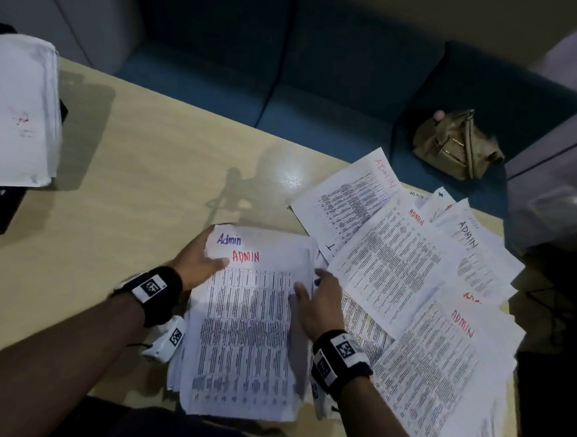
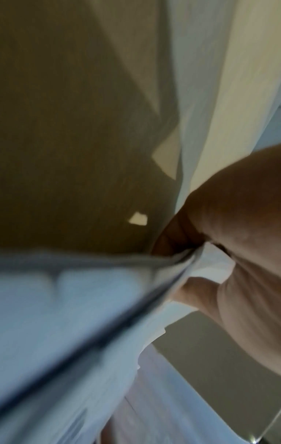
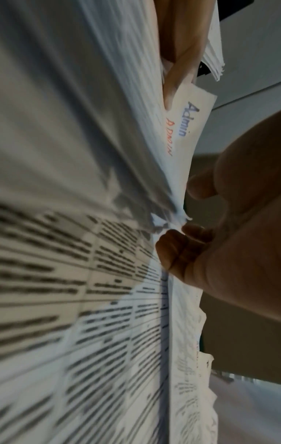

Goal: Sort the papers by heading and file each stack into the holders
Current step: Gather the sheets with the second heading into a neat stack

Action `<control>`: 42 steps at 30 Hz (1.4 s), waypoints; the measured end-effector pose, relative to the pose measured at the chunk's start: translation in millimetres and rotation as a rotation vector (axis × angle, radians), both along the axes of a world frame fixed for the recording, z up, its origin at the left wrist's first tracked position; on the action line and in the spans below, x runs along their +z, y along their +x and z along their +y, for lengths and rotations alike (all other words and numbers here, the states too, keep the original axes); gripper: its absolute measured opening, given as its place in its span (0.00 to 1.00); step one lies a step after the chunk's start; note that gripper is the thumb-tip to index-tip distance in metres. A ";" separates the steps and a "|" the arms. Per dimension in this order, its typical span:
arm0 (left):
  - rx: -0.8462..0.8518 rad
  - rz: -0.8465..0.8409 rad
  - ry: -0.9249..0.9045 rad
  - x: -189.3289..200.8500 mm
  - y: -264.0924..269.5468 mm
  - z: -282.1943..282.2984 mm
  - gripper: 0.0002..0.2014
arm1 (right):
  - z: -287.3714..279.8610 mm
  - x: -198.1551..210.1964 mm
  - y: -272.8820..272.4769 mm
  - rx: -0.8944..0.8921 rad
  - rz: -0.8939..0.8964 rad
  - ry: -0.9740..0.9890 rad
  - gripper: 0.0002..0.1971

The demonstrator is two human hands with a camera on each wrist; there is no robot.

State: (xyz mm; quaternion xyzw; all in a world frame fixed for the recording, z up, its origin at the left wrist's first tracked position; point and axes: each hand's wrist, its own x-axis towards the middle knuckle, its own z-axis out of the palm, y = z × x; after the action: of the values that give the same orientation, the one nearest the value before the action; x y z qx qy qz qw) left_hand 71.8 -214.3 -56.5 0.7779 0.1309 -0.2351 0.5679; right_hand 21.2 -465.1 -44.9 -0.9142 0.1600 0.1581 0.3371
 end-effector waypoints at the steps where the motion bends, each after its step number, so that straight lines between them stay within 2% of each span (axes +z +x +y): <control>1: -0.026 -0.023 -0.033 3.7 0.0 2.1 0.37 | 1.2 3.2 5.4 0.014 -0.019 -0.010 0.29; 4: -0.126 -0.039 -0.096 11.0 -1.8 5.6 0.42 | 8.5 7.9 24.2 0.084 -0.059 -0.005 0.34; 7: -0.129 -0.006 -0.139 11.4 -2.1 9.1 0.39 | 17.1 8.0 39.7 0.264 -0.024 -0.144 0.34; 10: -0.090 -0.028 -0.159 12.6 0.8 7.7 0.37 | 21.5 9.2 46.3 0.515 -0.065 -0.297 0.30; 12: -0.060 -0.033 -0.151 14.3 2.4 4.1 0.36 | 23.6 11.6 48.4 0.592 -0.071 -0.319 0.25; 16: -0.045 -0.114 -0.061 8.3 3.5 -1.4 0.15 | 24.4 9.7 49.6 0.552 -0.056 -0.243 0.19; 19: 0.086 -0.134 -0.082 -3.3 -2.6 -2.6 0.10 | 21.5 7.6 47.2 0.580 -0.049 -0.175 0.19; 21: 0.177 -0.128 -0.103 -6.6 -4.7 -1.8 0.10 | 10.0 11.8 49.0 0.484 -0.115 -0.114 0.18; 22: 0.187 -0.136 -0.099 -7.5 -4.9 -0.8 0.10 | 0.6 15.8 50.9 0.375 -0.173 -0.108 0.18; 23: 0.169 -0.153 -0.080 -8.1 -4.8 0.4 0.13 | -12.5 19.6 52.6 0.223 -0.228 -0.128 0.17; 25: 0.089 -0.136 -0.021 -10.1 -5.8 5.0 0.25 | -49.1 21.1 53.8 -0.171 -0.265 -0.210 0.16; 27: 0.031 -0.021 -0.014 -11.3 -10.7 8.9 0.30 | -91.1 16.2 48.7 -0.540 -0.105 -0.263 0.21; 29: -0.056 0.056 0.012 -13.2 -14.8 9.4 0.27 | -124.6 7.8 39.0 -0.728 0.104 -0.279 0.34; 30: -0.074 0.071 0.030 -11.2 -15.5 7.9 0.26 | -134.9 6.7 34.2 -0.769 0.158 -0.273 0.39; 32: -0.042 0.070 0.067 -7.0 -13.8 5.6 0.25 | -150.8 -1.5 29.2 -0.812 0.155 -0.220 0.46; 35: -0.011 0.010 0.165 -2.5 -5.8 6.9 0.23 | -166.2 -10.5 29.4 -0.800 0.142 -0.152 0.49; 40: 0.090 0.012 0.152 -6.0 4.3 20.1 0.22 | -172.3 -12.1 32.5 -0.736 0.127 0.004 0.32; 42: 0.091 0.037 0.149 -7.4 2.9 21.7 0.22 | -169.1 -8.2 31.2 -0.666 0.082 0.004 0.26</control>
State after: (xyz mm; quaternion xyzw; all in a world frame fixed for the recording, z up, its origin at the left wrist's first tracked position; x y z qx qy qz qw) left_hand 74.8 -192.6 -63.9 0.8068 0.1936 -0.2131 0.5159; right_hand 52.4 -634.2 -53.1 -0.8040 0.4629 0.0763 0.3654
